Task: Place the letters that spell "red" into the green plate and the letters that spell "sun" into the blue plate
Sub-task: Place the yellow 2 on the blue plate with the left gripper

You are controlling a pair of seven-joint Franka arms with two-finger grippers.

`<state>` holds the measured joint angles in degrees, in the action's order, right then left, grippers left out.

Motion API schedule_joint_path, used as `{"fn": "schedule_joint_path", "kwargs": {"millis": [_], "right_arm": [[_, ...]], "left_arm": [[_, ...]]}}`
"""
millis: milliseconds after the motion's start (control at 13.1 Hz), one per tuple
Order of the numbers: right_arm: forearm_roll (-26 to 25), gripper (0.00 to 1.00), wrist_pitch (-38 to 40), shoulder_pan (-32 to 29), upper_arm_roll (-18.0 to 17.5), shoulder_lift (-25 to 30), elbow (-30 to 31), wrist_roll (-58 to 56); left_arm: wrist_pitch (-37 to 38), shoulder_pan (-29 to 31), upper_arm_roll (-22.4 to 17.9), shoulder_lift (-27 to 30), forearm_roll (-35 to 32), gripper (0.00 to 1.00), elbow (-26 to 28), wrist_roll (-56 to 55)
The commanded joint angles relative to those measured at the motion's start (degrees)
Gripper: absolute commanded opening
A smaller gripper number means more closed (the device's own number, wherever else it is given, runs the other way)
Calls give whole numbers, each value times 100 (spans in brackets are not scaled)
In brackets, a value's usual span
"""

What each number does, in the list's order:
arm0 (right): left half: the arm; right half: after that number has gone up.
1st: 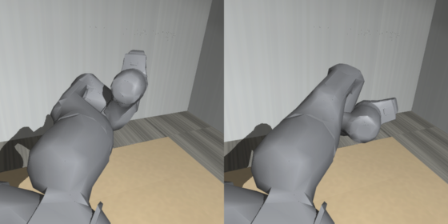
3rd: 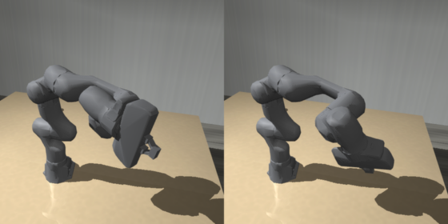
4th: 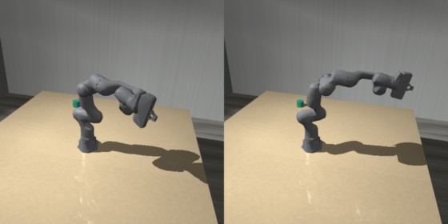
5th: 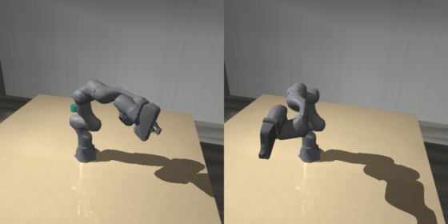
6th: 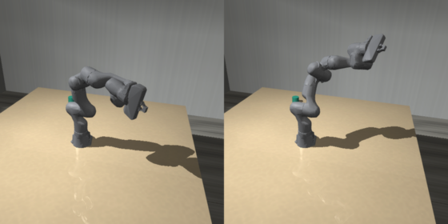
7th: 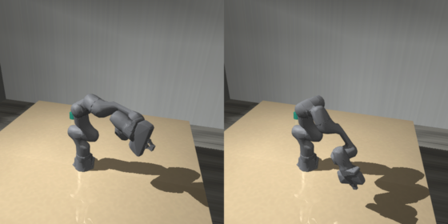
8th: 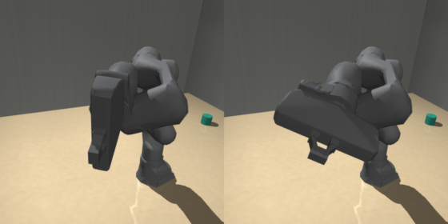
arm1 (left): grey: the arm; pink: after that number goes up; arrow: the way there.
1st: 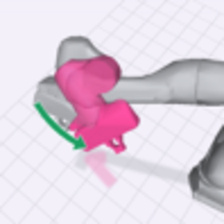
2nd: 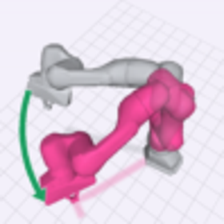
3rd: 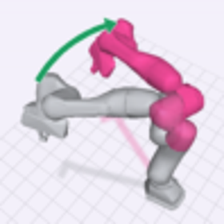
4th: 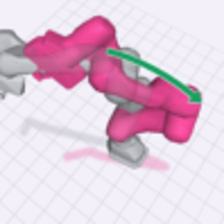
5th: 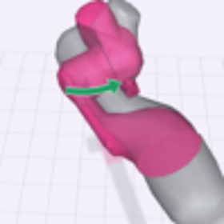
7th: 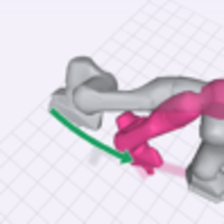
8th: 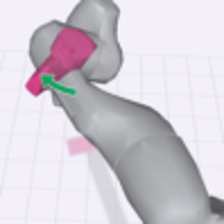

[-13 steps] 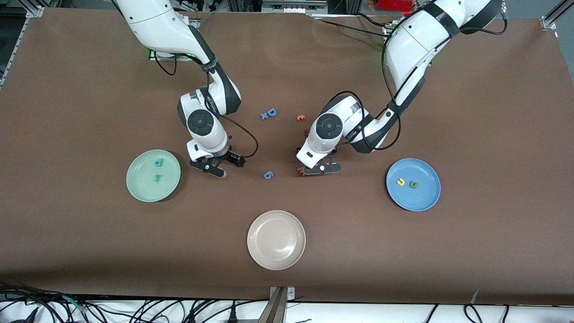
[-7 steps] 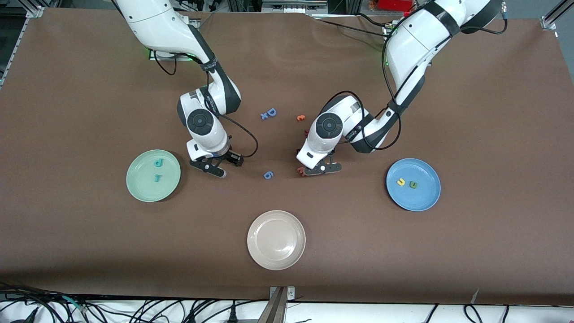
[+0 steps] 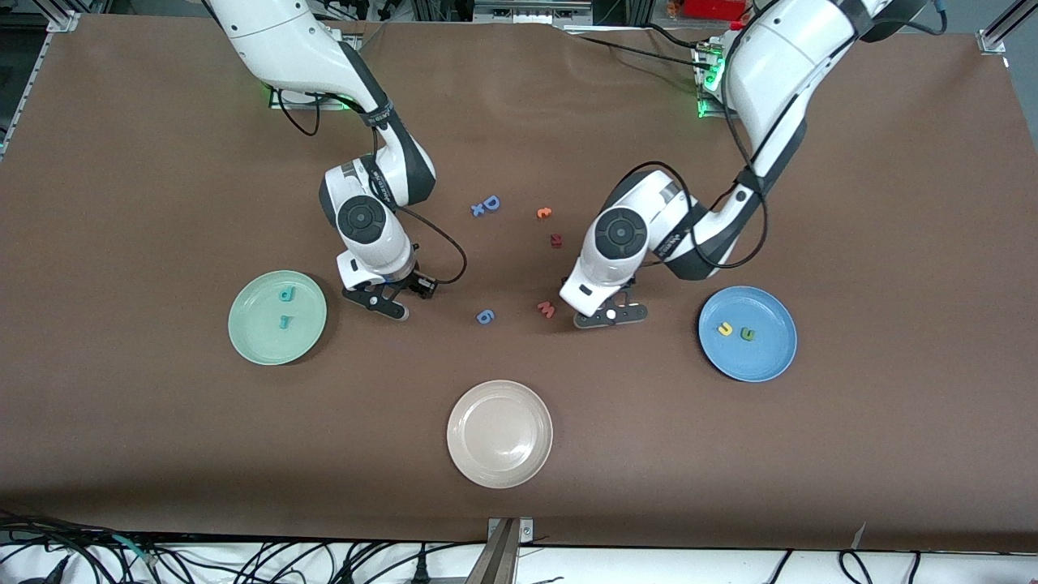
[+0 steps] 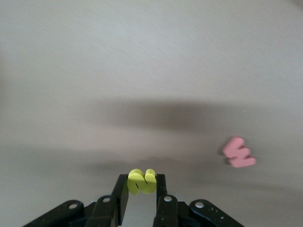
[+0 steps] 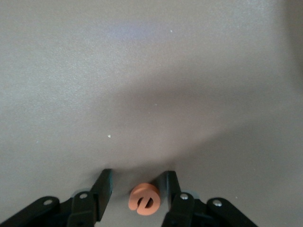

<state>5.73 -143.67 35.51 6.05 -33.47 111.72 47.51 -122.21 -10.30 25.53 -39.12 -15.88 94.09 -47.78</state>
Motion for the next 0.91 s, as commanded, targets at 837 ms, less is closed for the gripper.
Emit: {"fn": "schedule_joint_path", "kwargs": {"millis": [837], "right_arm": [[69,23,102,26,11,95,130,-13]], "left_arm": [[707,2506,4,-16,-846,10,277,3635]]}}
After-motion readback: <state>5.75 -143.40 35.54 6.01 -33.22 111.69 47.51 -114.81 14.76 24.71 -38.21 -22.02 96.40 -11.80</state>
